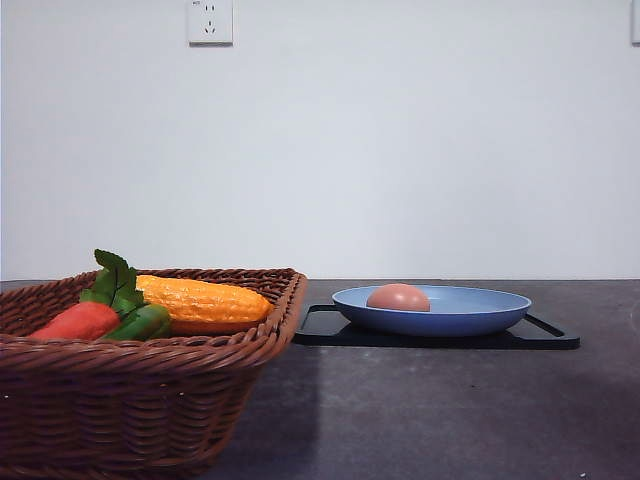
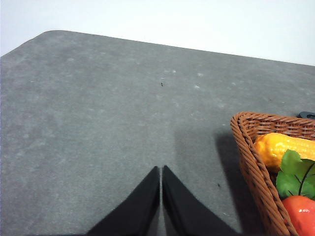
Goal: Transfer egg from basket to plate and serve
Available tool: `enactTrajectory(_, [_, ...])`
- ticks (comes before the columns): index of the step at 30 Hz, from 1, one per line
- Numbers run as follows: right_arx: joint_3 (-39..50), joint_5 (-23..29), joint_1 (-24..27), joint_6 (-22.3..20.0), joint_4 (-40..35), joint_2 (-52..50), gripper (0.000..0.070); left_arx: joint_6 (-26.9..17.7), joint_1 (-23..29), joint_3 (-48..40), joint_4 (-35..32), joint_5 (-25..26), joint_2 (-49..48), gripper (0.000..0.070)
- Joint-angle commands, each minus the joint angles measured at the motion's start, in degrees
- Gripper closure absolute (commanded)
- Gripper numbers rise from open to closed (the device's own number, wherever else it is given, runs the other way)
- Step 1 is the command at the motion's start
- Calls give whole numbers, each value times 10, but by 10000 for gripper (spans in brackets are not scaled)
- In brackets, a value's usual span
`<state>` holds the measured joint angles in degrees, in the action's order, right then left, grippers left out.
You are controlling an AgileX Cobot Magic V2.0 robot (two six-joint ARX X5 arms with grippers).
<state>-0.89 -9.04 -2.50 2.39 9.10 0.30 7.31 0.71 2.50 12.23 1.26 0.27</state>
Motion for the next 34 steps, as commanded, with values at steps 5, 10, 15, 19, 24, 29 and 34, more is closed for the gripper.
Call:
enactTrajectory(5, [4,1,0,6,0,-1,700,5,0,-13,10,0,-1,700])
enactTrajectory(10, [4,1,0,6,0,-1,700,5,0,-13,10,0,-1,700])
enactTrajectory(15, [4,1,0,6,0,-1,700,5,0,-13,10,0,-1,700])
enactTrajectory(19, [4,1,0,6,0,-1,700,5,0,-13,10,0,-1,700])
enactTrajectory(24, [4,1,0,6,0,-1,700,5,0,-13,10,0,-1,700])
enactTrajectory(29, [4,1,0,6,0,-1,700,5,0,-13,10,0,-1,700])
enactTrajectory(34, [4,1,0,6,0,-1,700,5,0,-13,10,0,-1,700])
